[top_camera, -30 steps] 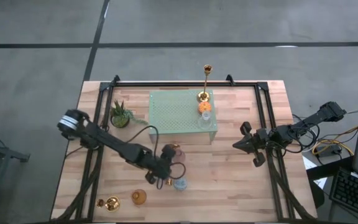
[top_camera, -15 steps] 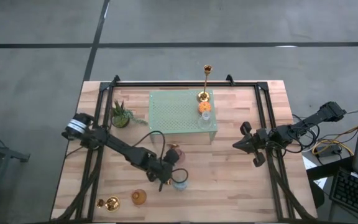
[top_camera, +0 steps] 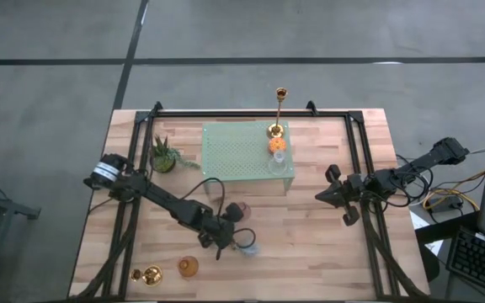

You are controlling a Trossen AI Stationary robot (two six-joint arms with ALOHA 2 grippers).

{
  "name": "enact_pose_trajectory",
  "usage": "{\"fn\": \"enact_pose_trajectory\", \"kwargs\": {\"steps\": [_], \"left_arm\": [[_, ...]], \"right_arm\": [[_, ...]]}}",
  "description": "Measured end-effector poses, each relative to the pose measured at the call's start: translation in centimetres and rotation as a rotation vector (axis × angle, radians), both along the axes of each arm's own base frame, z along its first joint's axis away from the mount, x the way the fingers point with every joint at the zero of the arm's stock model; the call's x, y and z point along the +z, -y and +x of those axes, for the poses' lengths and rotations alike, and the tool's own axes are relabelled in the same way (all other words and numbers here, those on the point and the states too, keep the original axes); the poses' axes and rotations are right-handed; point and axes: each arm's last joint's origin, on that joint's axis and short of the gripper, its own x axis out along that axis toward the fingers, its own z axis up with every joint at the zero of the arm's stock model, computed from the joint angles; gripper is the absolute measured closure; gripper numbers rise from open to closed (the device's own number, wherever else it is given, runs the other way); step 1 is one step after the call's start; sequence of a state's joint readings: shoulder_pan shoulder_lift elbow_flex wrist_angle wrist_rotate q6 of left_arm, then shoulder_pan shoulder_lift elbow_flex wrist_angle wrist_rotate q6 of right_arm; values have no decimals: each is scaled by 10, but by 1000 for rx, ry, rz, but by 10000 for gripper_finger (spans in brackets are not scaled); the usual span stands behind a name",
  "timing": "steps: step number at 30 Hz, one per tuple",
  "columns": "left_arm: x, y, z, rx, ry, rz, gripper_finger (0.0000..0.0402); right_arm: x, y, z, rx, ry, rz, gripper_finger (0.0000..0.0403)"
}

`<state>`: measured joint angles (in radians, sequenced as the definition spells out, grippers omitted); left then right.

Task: Pick & Place candle stick holders
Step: Put the top gold candle holder on the shelf

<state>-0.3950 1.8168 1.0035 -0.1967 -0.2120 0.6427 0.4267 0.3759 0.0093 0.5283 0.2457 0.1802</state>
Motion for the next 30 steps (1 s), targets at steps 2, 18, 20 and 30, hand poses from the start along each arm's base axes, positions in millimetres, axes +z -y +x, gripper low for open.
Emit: {"fn": "enact_pose_trajectory", "kwargs": {"steps": [2, 18, 20, 30], "left_arm": [[0, 0, 0, 11, -3, -11, 362], [18, 1, 3, 172, 50, -165, 386], [27, 0, 1, 184, 74, -186, 386], [104, -10, -21, 254, 296, -346, 385]], "right_arm": [[0, 0, 0, 0, 0, 0, 394], [0, 0, 0, 0, 0, 2, 394], [0, 0, 0, 0, 0, 1, 394], [0, 0, 0, 0, -1, 1, 394]]}}
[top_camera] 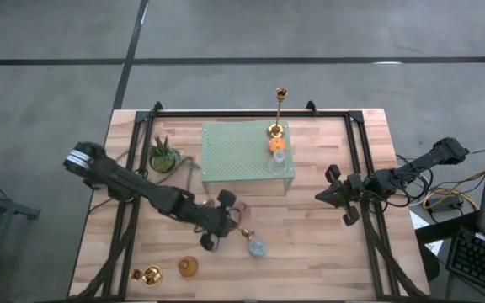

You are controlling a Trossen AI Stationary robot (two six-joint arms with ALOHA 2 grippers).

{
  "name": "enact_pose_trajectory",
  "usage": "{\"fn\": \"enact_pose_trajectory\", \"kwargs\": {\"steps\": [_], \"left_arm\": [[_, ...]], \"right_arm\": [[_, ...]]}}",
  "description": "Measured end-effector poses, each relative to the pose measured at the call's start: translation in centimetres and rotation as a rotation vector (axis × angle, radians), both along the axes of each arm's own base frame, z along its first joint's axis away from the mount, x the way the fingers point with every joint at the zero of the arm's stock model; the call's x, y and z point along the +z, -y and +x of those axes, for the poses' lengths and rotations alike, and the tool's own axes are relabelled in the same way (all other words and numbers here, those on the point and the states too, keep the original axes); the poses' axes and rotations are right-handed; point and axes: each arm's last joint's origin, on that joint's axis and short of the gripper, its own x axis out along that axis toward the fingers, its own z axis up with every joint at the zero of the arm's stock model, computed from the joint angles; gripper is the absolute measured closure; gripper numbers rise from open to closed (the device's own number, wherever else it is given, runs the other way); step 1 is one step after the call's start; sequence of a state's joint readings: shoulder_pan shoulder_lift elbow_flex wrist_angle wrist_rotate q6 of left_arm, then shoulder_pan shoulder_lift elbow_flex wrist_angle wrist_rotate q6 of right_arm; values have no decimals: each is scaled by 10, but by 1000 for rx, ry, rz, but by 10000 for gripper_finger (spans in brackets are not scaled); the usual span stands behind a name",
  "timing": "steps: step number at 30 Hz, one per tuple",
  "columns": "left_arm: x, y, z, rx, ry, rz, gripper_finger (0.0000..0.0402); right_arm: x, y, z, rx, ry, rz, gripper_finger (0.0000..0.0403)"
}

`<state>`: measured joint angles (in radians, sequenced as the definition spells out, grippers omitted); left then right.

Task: Pick & Place candle stick holders
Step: Put the top gold candle holder on the shelf

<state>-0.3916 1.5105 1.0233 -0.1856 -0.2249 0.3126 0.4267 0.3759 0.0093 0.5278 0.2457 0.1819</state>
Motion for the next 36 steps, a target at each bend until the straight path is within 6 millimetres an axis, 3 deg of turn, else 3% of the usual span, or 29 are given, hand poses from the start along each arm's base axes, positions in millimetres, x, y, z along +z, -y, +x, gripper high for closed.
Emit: {"fn": "enact_pose_trajectory", "kwargs": {"steps": [10, 15, 20, 29, 36], "left_arm": [[85, -46, -36, 265, 376, -129, 385], [105, -80, -51, 283, 599, -225, 384], [105, -119, -55, 263, 769, -290, 384], [79, -192, -45, 249, 1034, -412, 383], [48, -226, -21, 334, 1040, -424, 383]], "right_arm": [[0, 0, 0, 0, 0, 0, 394], [0, 0, 0, 0, 1, 1, 394], [0, 0, 0, 0, 0, 0, 394], [0, 0, 0, 0, 1, -1, 394], [0, 0, 0, 0, 1, 0, 394]]}}
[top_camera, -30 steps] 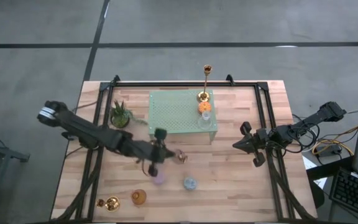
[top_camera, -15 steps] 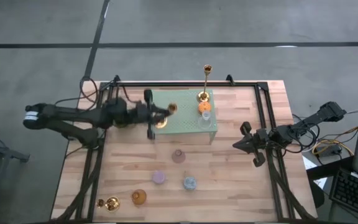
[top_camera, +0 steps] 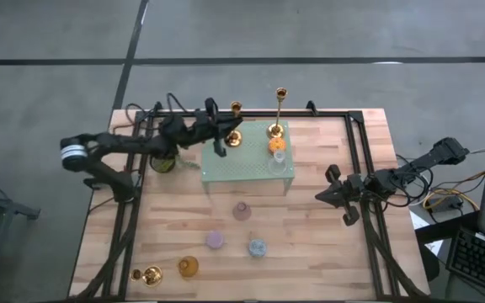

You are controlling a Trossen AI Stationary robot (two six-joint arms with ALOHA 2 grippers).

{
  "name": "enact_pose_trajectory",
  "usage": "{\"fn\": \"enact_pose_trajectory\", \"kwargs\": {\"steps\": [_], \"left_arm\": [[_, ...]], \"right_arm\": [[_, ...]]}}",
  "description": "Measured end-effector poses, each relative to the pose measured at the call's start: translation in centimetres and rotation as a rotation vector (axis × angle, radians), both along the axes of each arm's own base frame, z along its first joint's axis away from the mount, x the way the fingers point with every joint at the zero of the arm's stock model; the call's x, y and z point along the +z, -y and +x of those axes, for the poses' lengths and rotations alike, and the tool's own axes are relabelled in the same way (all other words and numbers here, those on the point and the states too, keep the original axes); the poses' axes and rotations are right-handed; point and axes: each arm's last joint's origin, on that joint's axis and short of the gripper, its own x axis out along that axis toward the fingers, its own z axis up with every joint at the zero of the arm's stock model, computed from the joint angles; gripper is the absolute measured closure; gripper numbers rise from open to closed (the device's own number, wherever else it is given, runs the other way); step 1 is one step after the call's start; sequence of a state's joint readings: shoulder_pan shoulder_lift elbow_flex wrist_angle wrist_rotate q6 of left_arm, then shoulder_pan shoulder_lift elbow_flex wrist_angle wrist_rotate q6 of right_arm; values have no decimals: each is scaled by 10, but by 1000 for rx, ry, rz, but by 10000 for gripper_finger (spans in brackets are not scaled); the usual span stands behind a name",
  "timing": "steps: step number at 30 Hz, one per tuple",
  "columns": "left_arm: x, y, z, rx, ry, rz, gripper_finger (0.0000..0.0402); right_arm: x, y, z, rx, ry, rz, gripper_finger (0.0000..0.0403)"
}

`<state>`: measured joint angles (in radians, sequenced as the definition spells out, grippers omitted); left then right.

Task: Pick & Place candle stick holders
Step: Put the top gold candle holder on the shelf

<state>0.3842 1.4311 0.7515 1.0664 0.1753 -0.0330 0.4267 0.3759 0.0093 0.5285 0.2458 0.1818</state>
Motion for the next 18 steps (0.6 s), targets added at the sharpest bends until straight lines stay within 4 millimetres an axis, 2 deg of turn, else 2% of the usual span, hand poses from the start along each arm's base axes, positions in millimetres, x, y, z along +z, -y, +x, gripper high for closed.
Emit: {"fn": "enact_pose_trajectory", "kwargs": {"steps": [3, 7, 14, 18], "left_arm": [[-8, -7, 12, 6, -30, -15, 383], [-8, -16, 25, 18, -23, -14, 383], [-12, -36, 36, 76, -13, -71, 383], [-21, -44, 43, 91, -35, -88, 383]], "right_arm": [[0, 0, 0, 0, 0, -2, 394], [0, 0, 0, 0, 0, -2, 394], [0, 0, 0, 0, 0, -1, 394], [0, 0, 0, 0, 0, -1, 394]]}}
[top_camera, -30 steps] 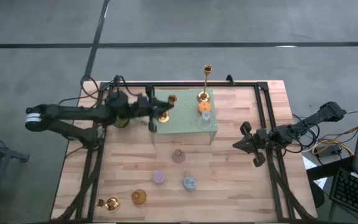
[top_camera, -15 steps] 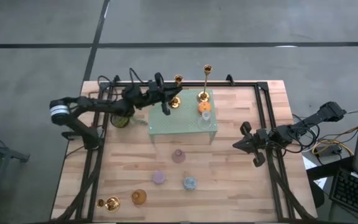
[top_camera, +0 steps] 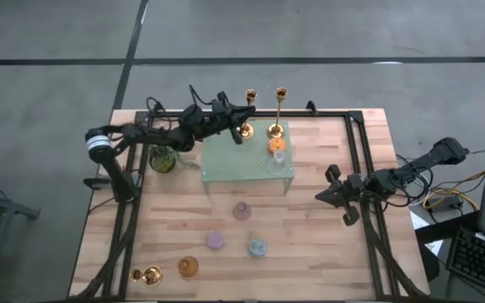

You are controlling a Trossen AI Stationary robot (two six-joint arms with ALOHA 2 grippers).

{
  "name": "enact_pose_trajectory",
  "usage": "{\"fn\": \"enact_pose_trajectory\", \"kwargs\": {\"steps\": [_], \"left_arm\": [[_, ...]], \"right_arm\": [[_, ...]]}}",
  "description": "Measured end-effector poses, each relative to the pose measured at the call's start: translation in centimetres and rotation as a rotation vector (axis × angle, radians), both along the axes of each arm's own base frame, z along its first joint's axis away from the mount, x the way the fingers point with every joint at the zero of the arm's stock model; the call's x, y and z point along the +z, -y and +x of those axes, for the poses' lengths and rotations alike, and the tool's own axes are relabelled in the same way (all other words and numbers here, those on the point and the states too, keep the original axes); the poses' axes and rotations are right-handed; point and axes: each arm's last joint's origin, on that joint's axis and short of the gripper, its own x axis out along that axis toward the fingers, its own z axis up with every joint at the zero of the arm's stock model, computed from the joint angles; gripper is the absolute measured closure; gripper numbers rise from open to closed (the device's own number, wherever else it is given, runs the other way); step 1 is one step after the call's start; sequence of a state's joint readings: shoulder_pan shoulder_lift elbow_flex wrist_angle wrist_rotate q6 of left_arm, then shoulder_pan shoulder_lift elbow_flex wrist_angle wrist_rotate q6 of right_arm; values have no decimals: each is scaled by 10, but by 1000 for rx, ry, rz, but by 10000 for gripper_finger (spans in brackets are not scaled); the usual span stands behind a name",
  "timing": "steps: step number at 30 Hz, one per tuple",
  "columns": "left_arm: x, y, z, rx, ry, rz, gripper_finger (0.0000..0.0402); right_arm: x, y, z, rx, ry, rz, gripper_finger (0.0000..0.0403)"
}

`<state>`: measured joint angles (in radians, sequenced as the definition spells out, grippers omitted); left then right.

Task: Pick & Place candle stick holders
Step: Put the top gold candle holder on the shelf

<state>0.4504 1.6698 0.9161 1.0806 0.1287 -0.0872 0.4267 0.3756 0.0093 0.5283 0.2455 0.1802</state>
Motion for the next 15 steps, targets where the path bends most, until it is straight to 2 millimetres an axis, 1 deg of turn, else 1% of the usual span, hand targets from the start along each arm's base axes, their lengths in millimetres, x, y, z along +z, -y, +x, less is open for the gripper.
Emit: {"fn": "enact_pose_trajectory", "kwargs": {"steps": [7, 15], "left_arm": [[-14, -5, 6, 6, -25, -13, 383], [-18, -5, 6, 5, -50, -16, 369]], "right_arm": [[0, 0, 0, 0, 0, 1, 394], [0, 0, 0, 0, 0, 0, 394]]}}
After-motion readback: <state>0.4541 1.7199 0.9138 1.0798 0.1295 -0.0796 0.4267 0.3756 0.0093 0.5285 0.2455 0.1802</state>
